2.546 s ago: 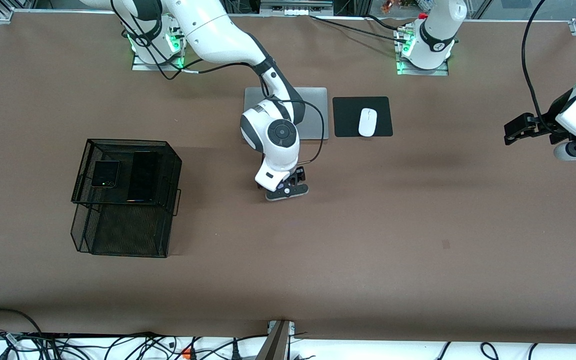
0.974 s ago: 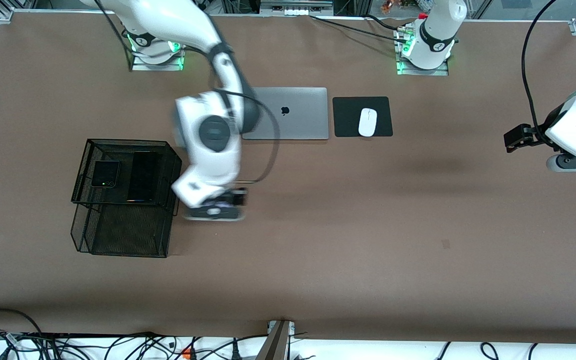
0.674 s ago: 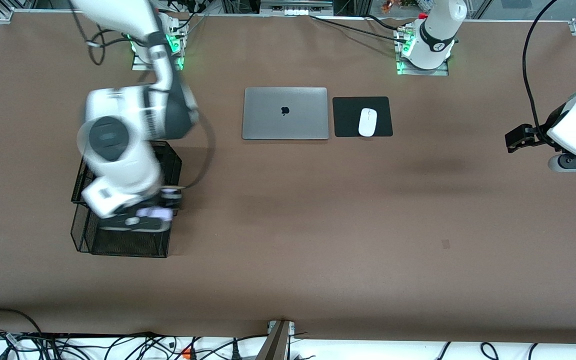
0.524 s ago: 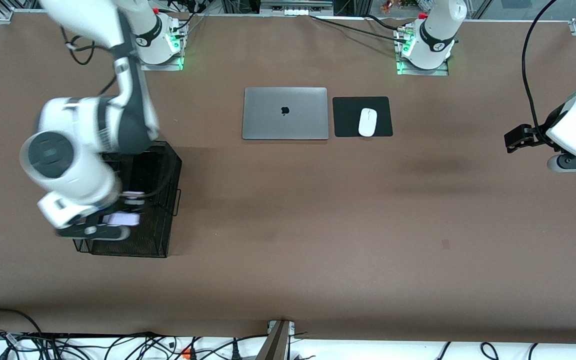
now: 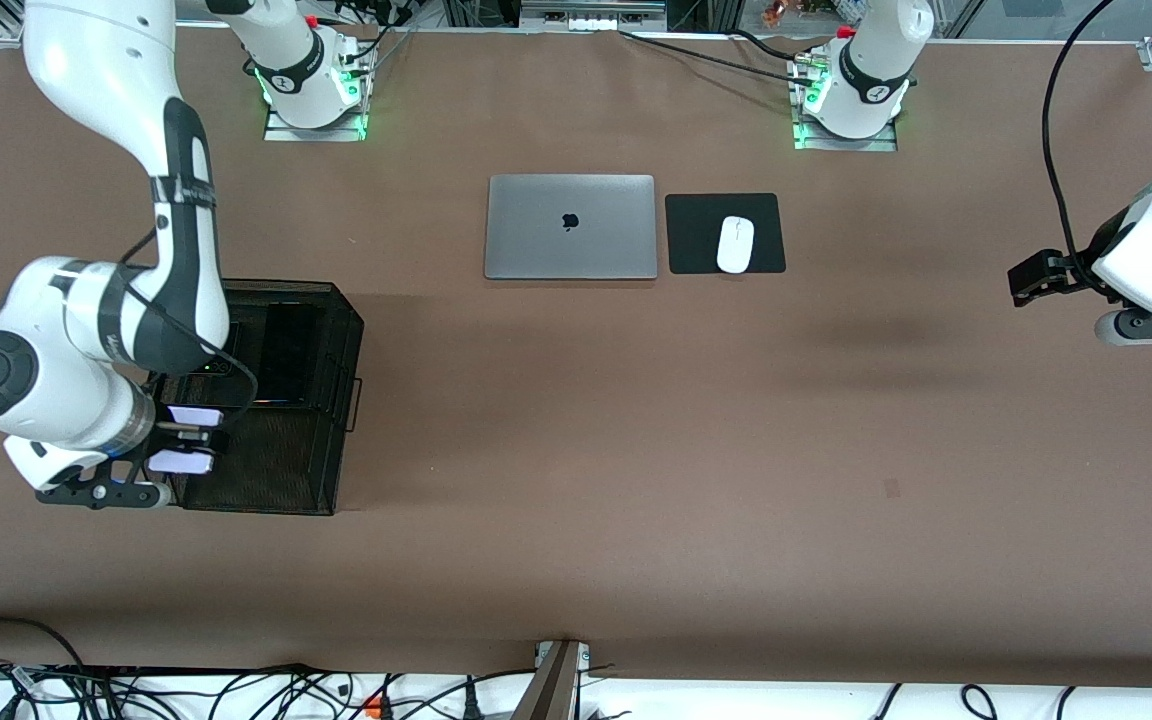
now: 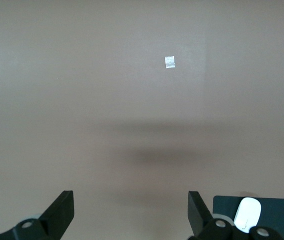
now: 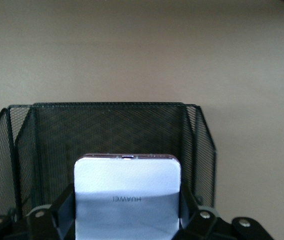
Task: Place phones with both arms
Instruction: 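Carry the white phone into the mesh basket and open the right gripper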
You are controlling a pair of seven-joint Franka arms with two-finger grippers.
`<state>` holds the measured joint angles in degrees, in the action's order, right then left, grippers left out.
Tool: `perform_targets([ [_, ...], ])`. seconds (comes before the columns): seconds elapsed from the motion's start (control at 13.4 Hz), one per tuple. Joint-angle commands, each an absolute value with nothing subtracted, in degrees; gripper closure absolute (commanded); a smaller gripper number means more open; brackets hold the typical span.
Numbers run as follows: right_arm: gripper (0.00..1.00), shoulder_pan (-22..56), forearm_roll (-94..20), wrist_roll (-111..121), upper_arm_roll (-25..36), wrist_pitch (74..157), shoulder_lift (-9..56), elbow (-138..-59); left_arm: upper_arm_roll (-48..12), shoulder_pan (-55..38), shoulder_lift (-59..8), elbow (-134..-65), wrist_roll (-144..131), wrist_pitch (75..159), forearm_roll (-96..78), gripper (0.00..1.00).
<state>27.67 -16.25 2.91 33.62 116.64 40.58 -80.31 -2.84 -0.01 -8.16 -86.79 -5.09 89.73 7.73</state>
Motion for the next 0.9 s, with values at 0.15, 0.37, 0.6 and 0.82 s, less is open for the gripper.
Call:
perform_targets([
  [0.15, 0.99, 27.4, -23.3, 7.7, 32.8, 122.3, 42.4, -85.5, -3.3, -1.0, -9.8, -85.4, -8.8, 89.0, 7.9, 0.0],
  [0.37, 0.89, 27.3, -24.0, 7.6, 32.3, 121.9, 43.2, -87.1, -3.2, -0.4, -9.8, -84.4, -9.1, 89.0, 7.5, 0.0],
  [0.6, 0.18, 27.3, -24.3, 6.8, 32.2, 122.5, 43.2, -87.5, -3.2, -0.8, -9.9, -84.4, -9.4, 89.0, 7.6, 0.0],
  [0.82, 0.0, 27.2, -25.1, 6.9, 32.3, 122.4, 43.0, -87.1, -3.3, -0.8, -9.9, -84.5, -9.5, 88.9, 7.3, 0.0],
])
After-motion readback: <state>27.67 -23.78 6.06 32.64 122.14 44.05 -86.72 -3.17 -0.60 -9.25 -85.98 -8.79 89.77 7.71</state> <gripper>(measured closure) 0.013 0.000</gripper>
